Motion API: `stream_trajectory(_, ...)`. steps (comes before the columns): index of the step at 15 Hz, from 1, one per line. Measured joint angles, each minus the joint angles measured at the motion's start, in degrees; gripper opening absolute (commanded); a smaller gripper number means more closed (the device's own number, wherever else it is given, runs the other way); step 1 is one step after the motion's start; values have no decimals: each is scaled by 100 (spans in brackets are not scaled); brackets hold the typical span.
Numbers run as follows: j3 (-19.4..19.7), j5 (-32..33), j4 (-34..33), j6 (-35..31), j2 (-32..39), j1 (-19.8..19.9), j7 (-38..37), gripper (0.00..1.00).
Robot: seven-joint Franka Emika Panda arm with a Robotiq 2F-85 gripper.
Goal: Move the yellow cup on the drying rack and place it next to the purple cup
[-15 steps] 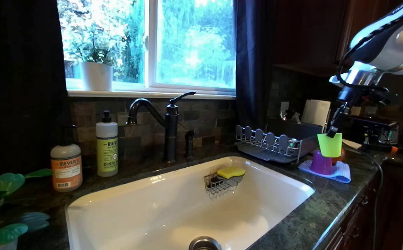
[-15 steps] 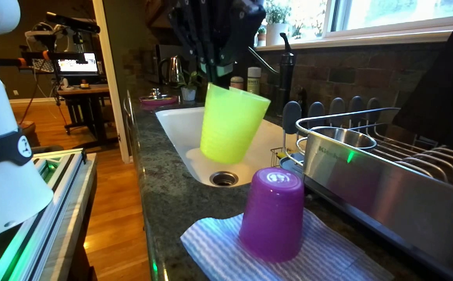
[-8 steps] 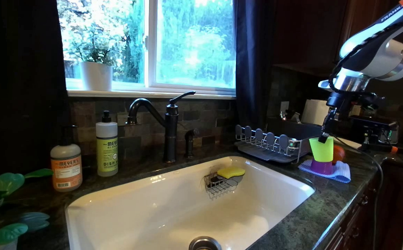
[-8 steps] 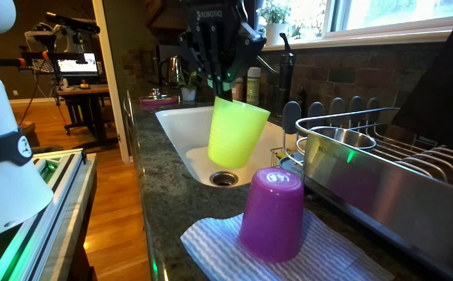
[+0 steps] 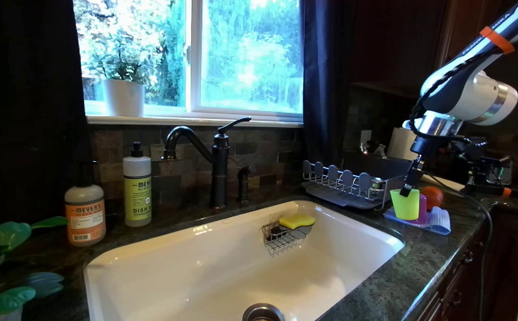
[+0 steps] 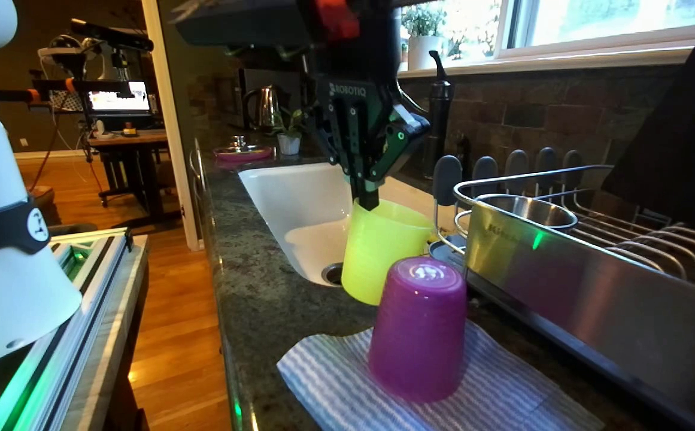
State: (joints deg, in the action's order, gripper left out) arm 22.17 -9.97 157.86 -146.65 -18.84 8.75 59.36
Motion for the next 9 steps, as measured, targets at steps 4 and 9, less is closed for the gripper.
stream_trajectory(4, 137, -704, -2, -443, 445, -323, 375, 1)
stream_trajectory(9, 132, -1261, -40, -614, 639, -501, 676, 50)
